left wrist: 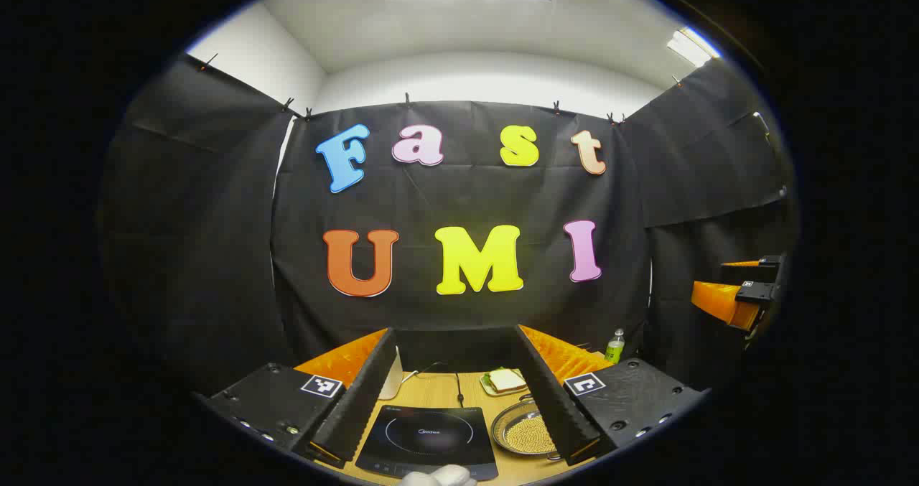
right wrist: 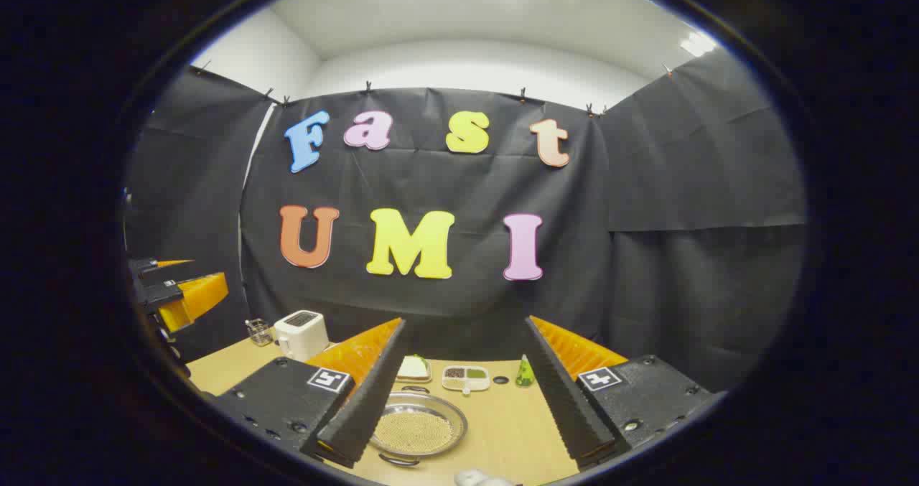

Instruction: First push the handle of the pot to place it horizontally, then grasp the pot with both hands and set it on the induction cooktop.

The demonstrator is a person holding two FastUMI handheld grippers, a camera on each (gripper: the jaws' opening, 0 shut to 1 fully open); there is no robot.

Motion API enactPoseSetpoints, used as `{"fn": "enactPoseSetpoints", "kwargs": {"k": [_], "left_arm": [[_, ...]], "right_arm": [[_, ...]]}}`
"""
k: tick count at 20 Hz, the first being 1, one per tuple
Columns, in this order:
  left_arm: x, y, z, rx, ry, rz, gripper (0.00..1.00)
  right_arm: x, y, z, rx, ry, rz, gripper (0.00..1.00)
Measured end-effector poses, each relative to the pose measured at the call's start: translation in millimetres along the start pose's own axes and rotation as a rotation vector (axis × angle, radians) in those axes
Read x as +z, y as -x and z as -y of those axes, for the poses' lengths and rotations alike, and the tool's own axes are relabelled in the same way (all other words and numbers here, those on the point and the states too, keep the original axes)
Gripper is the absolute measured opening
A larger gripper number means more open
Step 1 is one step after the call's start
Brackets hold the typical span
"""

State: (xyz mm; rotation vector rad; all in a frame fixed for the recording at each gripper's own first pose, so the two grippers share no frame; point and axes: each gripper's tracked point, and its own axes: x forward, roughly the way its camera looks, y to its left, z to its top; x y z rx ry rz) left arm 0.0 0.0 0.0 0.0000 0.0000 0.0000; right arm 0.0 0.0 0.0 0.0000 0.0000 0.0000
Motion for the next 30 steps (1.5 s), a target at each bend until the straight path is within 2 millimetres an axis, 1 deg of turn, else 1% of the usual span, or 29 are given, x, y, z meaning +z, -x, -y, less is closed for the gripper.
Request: {"fn": "enactPoseSetpoints", "kwargs": {"k": [11, 12, 13, 14, 16, 17, 18, 20, 21, 22, 23, 24, 25, 26, 27, 28, 29, 30], "left_arm": [[-2, -4, -4, -0.002, 0.011, 0.003, 0.96], [-4, -4, -6, 0.000, 0.014, 0.001, 0.96], [-4, -5, -7, 0.000, 0.015, -0.003, 0.96], [-4, -4, -8, 0.000, 0.014, -0.002, 0.96], [-6, -4, -9, 0.003, 0.010, -0.005, 0.96], [-7, -3, -10, 0.004, 0.011, -0.006, 0.96], [-8, -2, -10, 0.006, 0.012, -0.008, 0.96], [-14, -2, -12, 0.007, 0.017, -0.013, 0.96], [-16, -1, -15, 0.010, 0.019, -0.016, 0.96], [-18, 0, -17, 0.014, 0.021, -0.020, 0.96], [-21, 1, -20, 0.020, 0.023, -0.025, 0.96], [-25, 2, -22, 0.025, 0.026, -0.030, 0.96], [-27, 3, -25, 0.031, 0.030, -0.034, 0.96], [-29, 4, -27, 0.037, 0.033, -0.039, 0.96], [-32, 4, -30, 0.042, 0.036, -0.044, 0.96], [-35, 4, -33, 0.048, 0.038, -0.049, 0.96], [-38, 3, -36, 0.053, 0.041, -0.053, 0.96], [-41, 3, -39, 0.058, 0.044, -0.058, 0.96]], "right_arm": [[-4, -4, -1, 0.004, -0.030, -0.023, 0.96], [-3, -5, -2, 0.009, -0.034, -0.024, 1.00], [-5, -6, -3, 0.015, -0.037, -0.028, 0.96], [-7, -8, -4, 0.023, -0.039, -0.039, 0.96], [-11, -13, -13, 0.055, -0.049, -0.066, 0.96], [-15, -18, -23, 0.082, -0.057, -0.081, 0.96], [-19, -21, -32, 0.107, -0.065, -0.101, 0.95], [-34, -25, -47, 0.162, -0.074, -0.165, 0.78], [-42, -25, -61, 0.212, -0.085, -0.204, 0.77], [-52, -26, -73, 0.258, -0.097, -0.254, 0.65], [-65, -27, -83, 0.292, -0.108, -0.306, 0.55], [-75, -28, -91, 0.319, -0.125, -0.345, 0.41], [-88, -30, -96, 0.329, -0.138, -0.384, 0.36], [-101, -33, -100, 0.334, -0.146, -0.425, 0.19], [-118, -37, -104, 0.332, -0.154, -0.470, 0.11], [-133, -37, -112, 0.348, -0.168, -0.513, 0.00], [-153, -38, -120, 0.358, -0.176, -0.562, 0.04], [-171, -36, -126, 0.370, -0.176, -0.609, 0.04]]}}
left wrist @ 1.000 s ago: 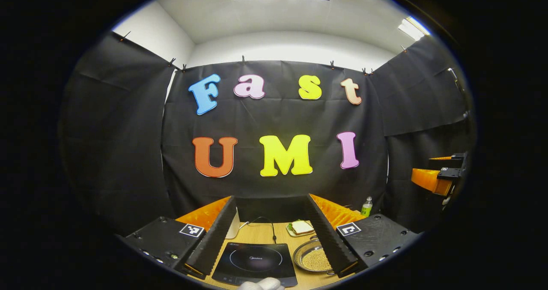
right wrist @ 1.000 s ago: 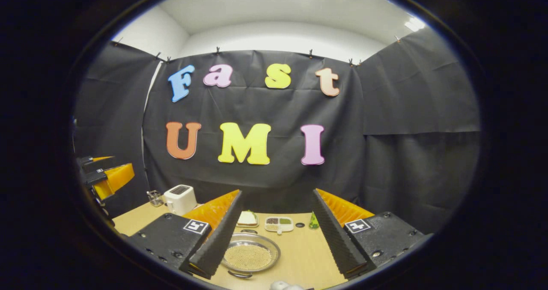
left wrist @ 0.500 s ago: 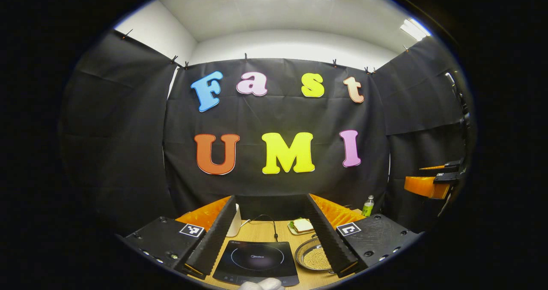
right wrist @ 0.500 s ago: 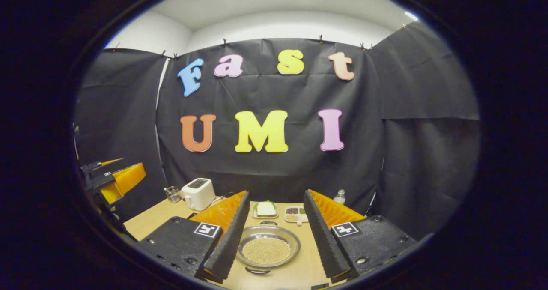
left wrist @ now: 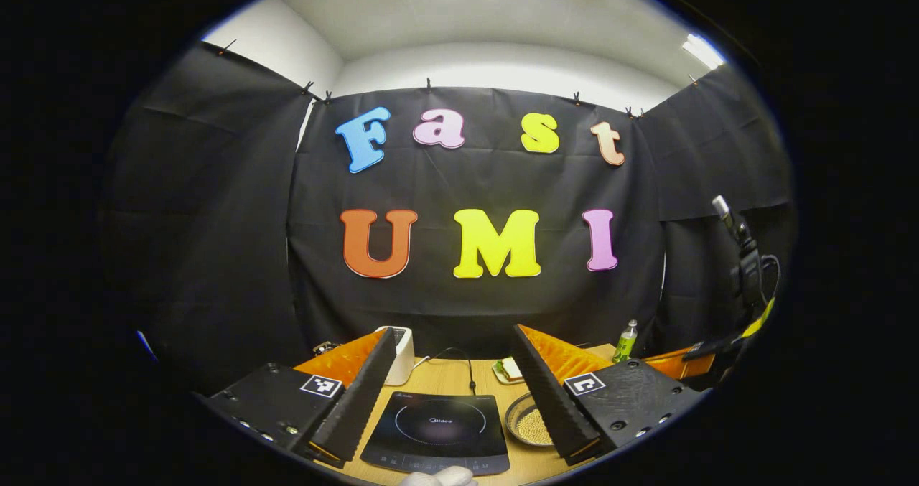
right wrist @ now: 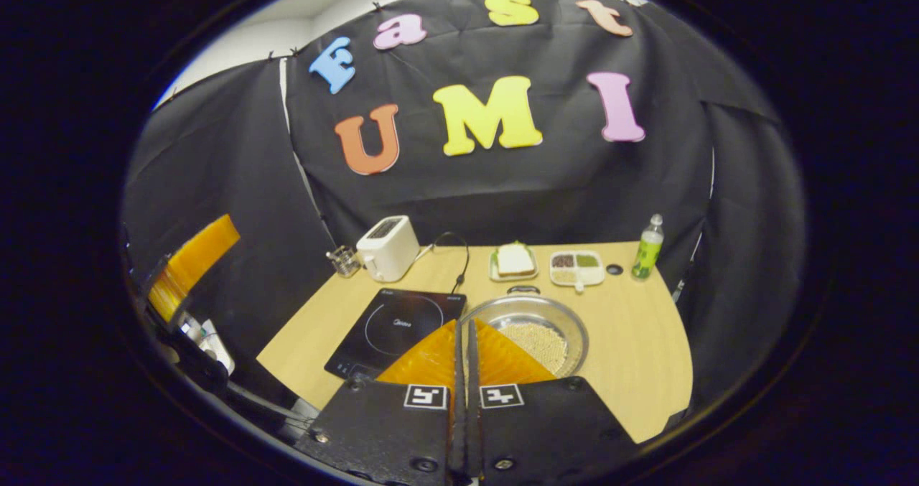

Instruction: First push the handle of the pot to place it horizontally, then grasp the pot with both hands and set it on the induction cooktop.

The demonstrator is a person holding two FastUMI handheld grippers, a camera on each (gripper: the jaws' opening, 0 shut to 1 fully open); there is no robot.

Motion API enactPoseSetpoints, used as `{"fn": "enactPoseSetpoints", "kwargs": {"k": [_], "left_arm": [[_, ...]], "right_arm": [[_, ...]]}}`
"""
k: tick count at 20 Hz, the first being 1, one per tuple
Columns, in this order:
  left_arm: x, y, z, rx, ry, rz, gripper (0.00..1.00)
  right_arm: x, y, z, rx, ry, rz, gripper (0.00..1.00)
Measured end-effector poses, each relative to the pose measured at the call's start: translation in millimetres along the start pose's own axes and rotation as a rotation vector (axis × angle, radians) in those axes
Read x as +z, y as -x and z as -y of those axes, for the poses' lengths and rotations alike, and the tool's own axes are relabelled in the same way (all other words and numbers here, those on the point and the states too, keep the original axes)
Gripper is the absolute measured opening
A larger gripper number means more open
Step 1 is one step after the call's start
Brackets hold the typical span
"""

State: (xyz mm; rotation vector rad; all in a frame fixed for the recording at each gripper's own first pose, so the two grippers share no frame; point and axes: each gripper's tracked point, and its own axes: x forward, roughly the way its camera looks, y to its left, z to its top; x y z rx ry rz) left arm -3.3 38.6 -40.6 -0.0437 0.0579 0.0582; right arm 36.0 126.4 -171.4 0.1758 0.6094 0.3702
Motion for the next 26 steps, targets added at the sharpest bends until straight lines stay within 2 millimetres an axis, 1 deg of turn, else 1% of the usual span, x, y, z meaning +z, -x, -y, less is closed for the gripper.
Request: {"fn": "enactPoseSetpoints", "kwargs": {"k": [7, 13, 14, 15, 16, 17, 18, 19, 23, 24, 25, 26], "left_arm": [[-17, 3, -11, 0.030, -0.005, -0.028, 0.96], [-26, 3, -15, 0.036, 0.002, -0.051, 0.96], [-26, 3, -16, 0.038, 0.005, -0.055, 0.96], [-28, 2, -17, 0.041, 0.005, -0.059, 0.96], [-30, 2, -18, 0.044, 0.003, -0.064, 0.96], [-32, 2, -19, 0.044, 0.001, -0.070, 0.96], [-34, 1, -19, 0.044, 0.000, -0.076, 0.96], [-35, 1, -20, 0.044, -0.001, -0.079, 0.96], [-39, 0, -24, 0.050, -0.003, -0.092, 0.96], [-40, -1, -25, 0.050, -0.003, -0.095, 0.96], [-41, -1, -24, 0.049, -0.005, -0.100, 0.96], [-42, -1, -25, 0.050, -0.009, -0.102, 0.96]], "right_arm": [[-98, -63, 2, -0.006, -0.029, -0.265, 0.04], [-156, -97, 4, -0.033, -0.023, -0.395, 0.04], [-162, -103, 4, -0.036, -0.022, -0.412, 0.00], [-170, -107, 4, -0.038, -0.021, -0.432, 0.04], [-176, -112, 6, -0.042, -0.024, -0.446, 0.01], [-181, -115, 7, -0.048, -0.023, -0.457, 0.04], [-185, -119, 8, -0.055, -0.018, -0.463, 0.00], [-189, -122, 10, -0.066, -0.008, -0.471, 0.00], [-200, -132, 21, -0.101, -0.018, -0.493, 0.00], [-199, -132, 20, -0.093, -0.036, -0.493, 0.00], [-203, -134, 21, -0.090, -0.049, -0.494, 0.01], [-203, -133, 23, -0.092, -0.051, -0.496, 0.01]]}}
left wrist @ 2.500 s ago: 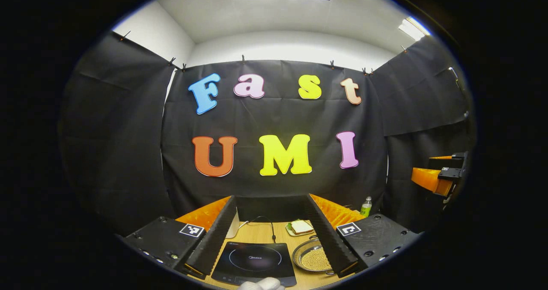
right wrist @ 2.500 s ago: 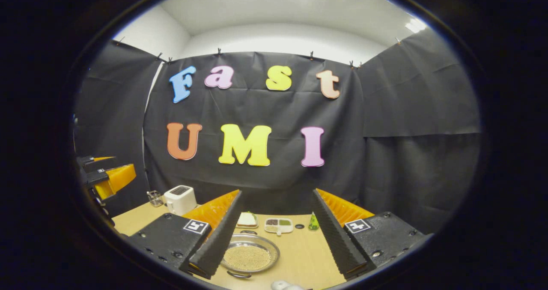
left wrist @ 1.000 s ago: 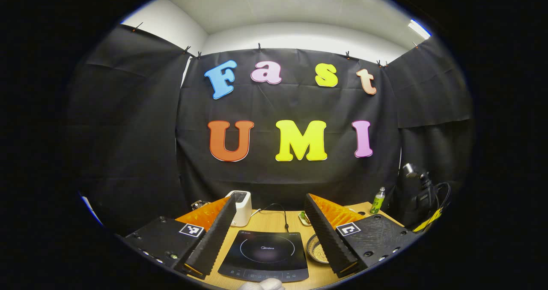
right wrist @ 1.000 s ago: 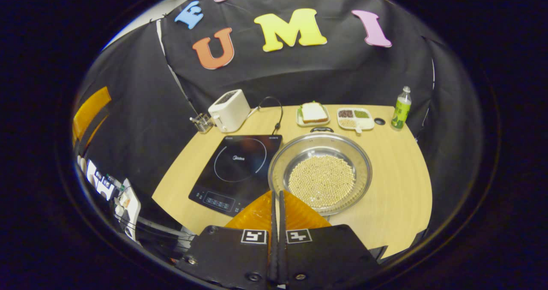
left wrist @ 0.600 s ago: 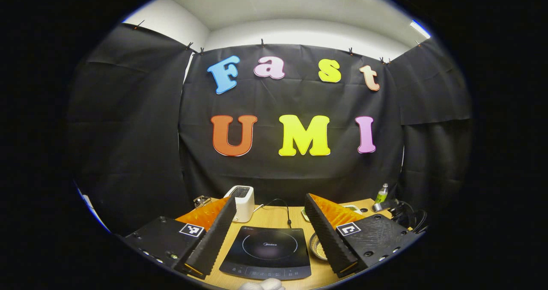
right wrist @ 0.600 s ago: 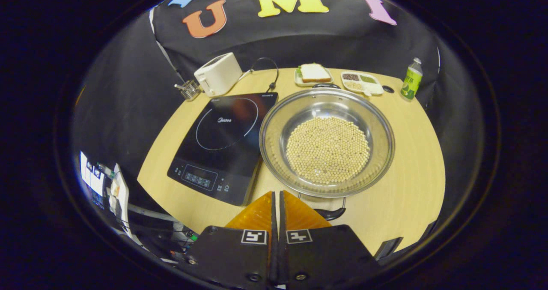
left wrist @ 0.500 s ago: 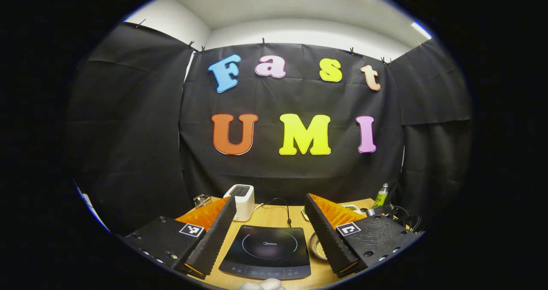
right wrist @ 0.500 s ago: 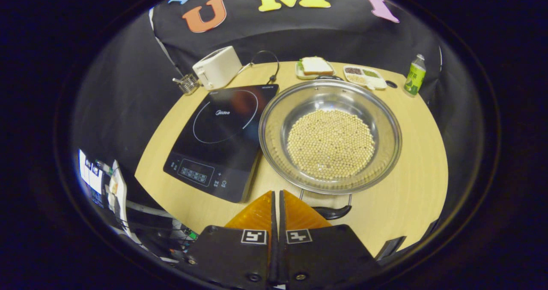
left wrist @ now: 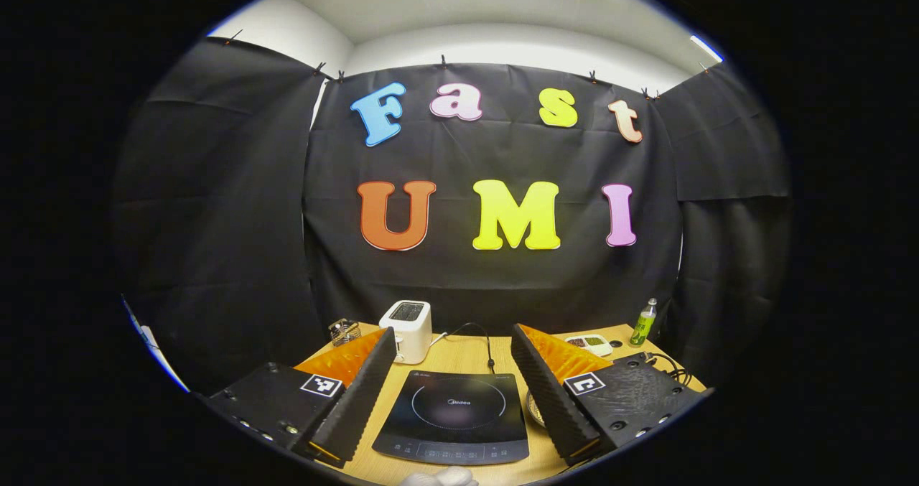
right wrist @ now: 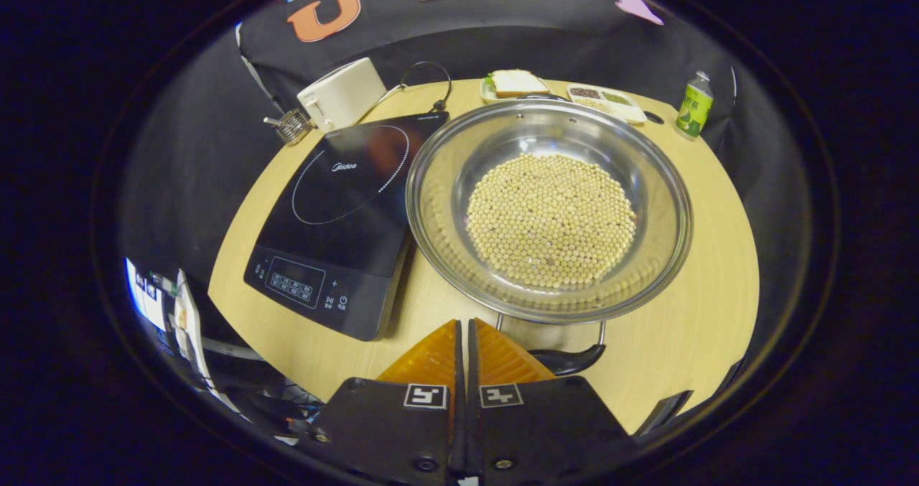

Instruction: First push the handle of the pot to place it horizontally, then grasp the pot with both hands and set it on the induction cooktop.

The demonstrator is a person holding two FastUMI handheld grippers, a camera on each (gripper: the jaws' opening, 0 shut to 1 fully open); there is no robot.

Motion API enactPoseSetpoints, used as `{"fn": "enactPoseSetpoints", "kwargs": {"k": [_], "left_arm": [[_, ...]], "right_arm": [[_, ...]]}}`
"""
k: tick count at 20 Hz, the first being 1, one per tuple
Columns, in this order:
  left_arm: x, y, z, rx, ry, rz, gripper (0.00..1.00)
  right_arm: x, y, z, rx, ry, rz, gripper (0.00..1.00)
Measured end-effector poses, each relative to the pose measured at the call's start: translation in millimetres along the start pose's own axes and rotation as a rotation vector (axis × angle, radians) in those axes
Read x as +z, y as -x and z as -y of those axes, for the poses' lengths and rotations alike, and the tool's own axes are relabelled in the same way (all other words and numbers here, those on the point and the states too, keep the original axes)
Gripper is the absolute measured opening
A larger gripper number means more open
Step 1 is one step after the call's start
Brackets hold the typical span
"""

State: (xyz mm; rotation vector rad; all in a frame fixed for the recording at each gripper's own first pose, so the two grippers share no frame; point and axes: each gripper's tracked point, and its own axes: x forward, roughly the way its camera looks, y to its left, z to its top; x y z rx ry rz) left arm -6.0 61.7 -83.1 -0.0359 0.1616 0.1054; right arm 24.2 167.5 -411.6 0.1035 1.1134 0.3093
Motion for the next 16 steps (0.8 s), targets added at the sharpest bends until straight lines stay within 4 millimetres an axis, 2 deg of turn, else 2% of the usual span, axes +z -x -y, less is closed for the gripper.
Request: {"fn": "enactPoseSetpoints", "kwargs": {"k": [3, 4, 6, 11, 12, 16], "left_arm": [[-3, -2, 2, -0.007, -0.001, -0.008, 0.96], [-3, -4, 3, -0.009, -0.001, -0.010, 0.96], [-1, -4, 5, -0.014, -0.005, -0.007, 0.96], [-3, -7, 10, -0.026, -0.007, -0.009, 0.96], [-3, -8, 11, -0.028, -0.009, -0.008, 0.96], [-4, -9, 13, -0.027, -0.016, -0.016, 0.96]], "right_arm": [[-4, 0, 6, -0.009, -0.005, 0.000, 0.04], [-4, 1, 10, -0.011, -0.012, 0.004, 0.00], [-7, 2, 17, -0.016, -0.021, 0.002, 0.00], [-10, 7, 46, -0.056, -0.045, -0.001, 0.00], [-10, 8, 53, -0.060, -0.053, -0.003, 0.04], [-9, 13, 79, -0.093, -0.071, 0.000, 0.00]]}}
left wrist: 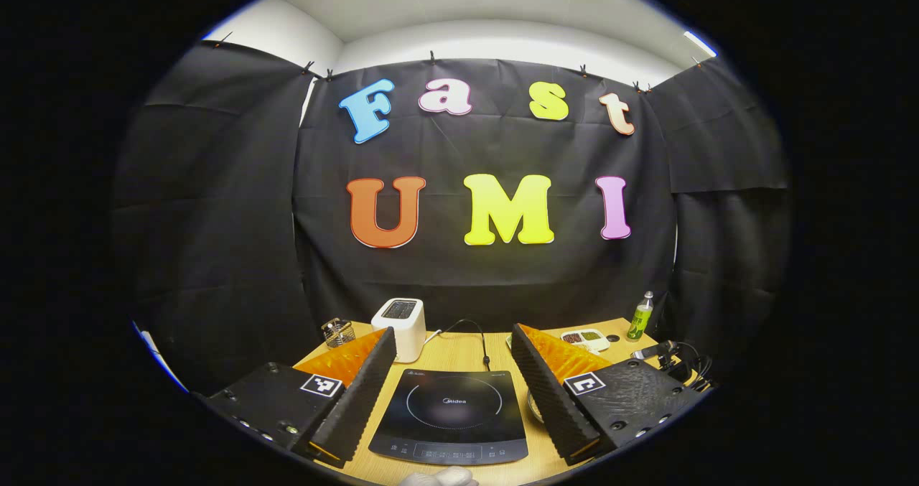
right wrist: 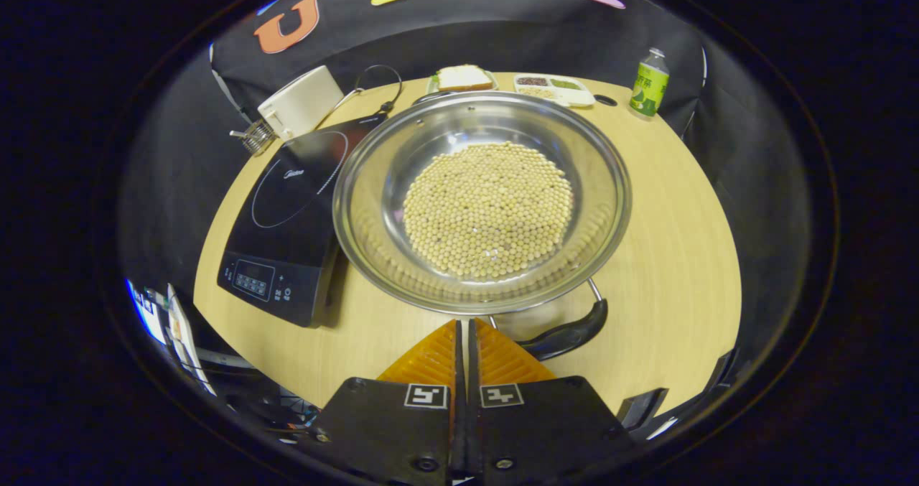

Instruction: First push the handle of the pot to place it horizontally, then grasp the pot with both hands and set it on the induction cooktop.

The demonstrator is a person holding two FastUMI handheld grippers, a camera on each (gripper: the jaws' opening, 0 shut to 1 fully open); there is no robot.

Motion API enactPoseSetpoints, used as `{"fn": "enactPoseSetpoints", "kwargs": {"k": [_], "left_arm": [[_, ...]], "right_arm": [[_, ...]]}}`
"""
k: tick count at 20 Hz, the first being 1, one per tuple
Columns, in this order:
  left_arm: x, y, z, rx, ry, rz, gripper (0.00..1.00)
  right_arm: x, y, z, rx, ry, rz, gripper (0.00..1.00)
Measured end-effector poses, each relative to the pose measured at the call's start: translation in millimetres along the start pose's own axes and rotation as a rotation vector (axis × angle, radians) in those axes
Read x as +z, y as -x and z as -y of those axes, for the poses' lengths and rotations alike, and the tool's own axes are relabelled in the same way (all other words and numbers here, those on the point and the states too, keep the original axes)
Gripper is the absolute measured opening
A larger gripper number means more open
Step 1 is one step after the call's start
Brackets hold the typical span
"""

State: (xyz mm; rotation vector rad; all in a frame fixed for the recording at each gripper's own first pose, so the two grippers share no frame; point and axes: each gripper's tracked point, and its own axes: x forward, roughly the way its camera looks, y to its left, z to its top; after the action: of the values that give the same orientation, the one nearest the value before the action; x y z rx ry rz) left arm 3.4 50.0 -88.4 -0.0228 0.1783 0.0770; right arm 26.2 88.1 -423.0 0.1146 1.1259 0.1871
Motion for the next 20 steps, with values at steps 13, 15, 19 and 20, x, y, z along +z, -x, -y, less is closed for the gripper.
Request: {"fn": "enactPoseSetpoints", "kwargs": {"k": [13, 15, 19, 20], "left_arm": [[-2, -9, 13, 0.000, -0.014, -0.013, 0.96], [-2, -11, 17, -0.002, -0.016, -0.014, 0.96], [-4, -13, 25, 0.000, -0.017, -0.020, 0.96], [-5, -14, 27, 0.000, -0.019, -0.024, 0.96]], "right_arm": [[10, -1, 71, -0.086, 0.004, -0.006, 0.00], [14, -1, 82, -0.098, 0.008, -0.003, 0.00], [23, -2, 103, -0.121, 0.034, -0.008, 0.04], [26, -2, 108, -0.125, 0.050, -0.009, 0.00]]}}
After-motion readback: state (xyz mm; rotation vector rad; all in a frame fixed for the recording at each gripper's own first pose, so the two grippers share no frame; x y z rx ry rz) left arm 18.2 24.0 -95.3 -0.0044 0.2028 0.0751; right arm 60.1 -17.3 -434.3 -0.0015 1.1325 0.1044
